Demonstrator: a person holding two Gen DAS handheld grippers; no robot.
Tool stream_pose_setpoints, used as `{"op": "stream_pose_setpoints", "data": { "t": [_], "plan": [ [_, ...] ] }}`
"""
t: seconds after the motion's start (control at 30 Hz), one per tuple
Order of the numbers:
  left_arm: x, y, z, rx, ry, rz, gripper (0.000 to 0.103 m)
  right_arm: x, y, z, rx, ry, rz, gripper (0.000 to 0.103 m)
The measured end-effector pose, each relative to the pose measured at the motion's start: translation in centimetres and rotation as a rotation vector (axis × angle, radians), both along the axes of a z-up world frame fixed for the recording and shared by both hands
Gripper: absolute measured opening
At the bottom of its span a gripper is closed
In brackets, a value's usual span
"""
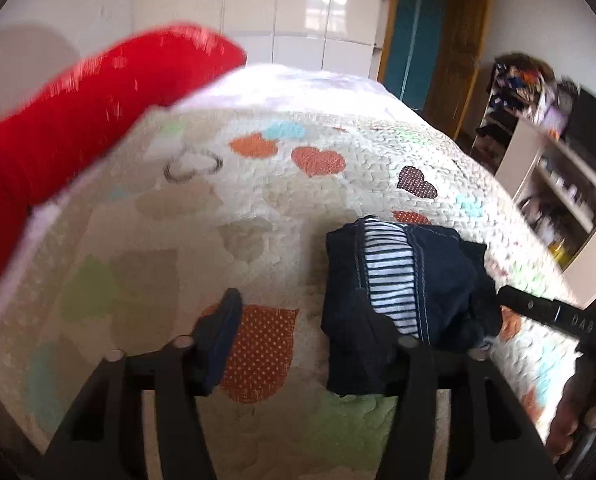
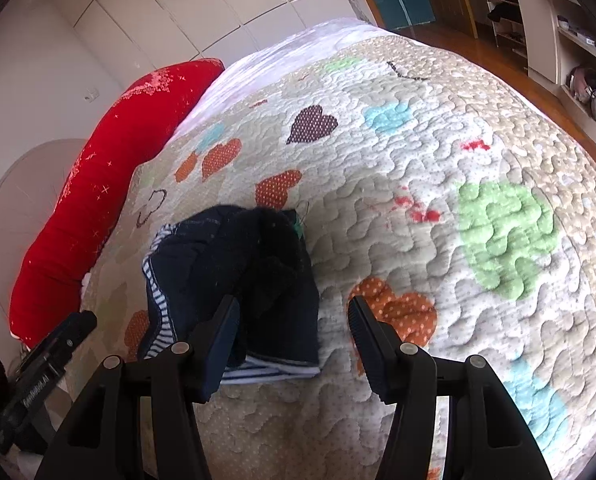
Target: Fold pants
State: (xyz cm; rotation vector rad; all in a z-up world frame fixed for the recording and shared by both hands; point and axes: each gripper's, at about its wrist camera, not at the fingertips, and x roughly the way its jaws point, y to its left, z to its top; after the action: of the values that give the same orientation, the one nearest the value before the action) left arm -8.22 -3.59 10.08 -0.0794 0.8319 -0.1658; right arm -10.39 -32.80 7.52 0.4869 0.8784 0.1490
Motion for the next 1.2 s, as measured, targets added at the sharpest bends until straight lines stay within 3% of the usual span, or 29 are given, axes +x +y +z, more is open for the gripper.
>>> {"op": "stream_pose_setpoints", "data": {
  "t": [0.1, 0.23, 0.37, 0.67, 0.77, 0.83, 0.87, 0.9, 1.0, 1.2],
  "plan": [
    [1.9, 1.4, -1.2, -0.11, 0.095, -0.022, 0.058, 1.0, -0.3, -0.2, -0.001, 0.01, 0.002, 0.065],
    [3.4, 2.3, -2.5, -0.145, 0.129, -0.001, 0.058, 2.2, -0.6, -0.7, 0.046, 0.022, 0.013, 0.065],
    [5.1, 2.1, -4.2, -0.244, 0.2, -0.038, 0.058, 3.4, -0.8, -1.3, 0.094, 0.029, 0.024, 0.065],
    [8.0, -1.7, -6.6, -0.28, 0.278, -0.133, 0.058, 5.2, -1.4, -2.9, 0.178, 0.066, 0.027, 0.069],
    [8.8, -2.2, -7.1, -0.303, 0.295, -0.142, 0.059, 6.0, -1.5, -3.6, 0.252, 0.07, 0.046, 0.069],
    [9.1, -2.1, -7.2, -0.345, 0.319, -0.15, 0.054, 6.5, -1.3, -3.8, 0.298, 0.073, 0.083, 0.063],
    [9.1, -2.0, -7.0, -0.371, 0.329, -0.167, 0.04, 6.8, -1.0, -3.9, 0.325, 0.082, 0.105, 0.047],
    [9.0, -2.1, -6.8, -0.379, 0.33, -0.179, 0.033, 7.0, -0.9, -3.7, 0.317, 0.083, 0.107, 0.046],
    [8.6, -2.4, -5.9, -0.325, 0.304, -0.163, 0.032, 7.0, -0.4, -2.7, 0.26, 0.06, 0.124, 0.04],
    [5.9, -1.5, -3.1, -0.263, 0.211, -0.1, 0.033, 4.6, -0.4, 1.7, -0.04, -0.055, -0.023, 0.043]
  ]
}}
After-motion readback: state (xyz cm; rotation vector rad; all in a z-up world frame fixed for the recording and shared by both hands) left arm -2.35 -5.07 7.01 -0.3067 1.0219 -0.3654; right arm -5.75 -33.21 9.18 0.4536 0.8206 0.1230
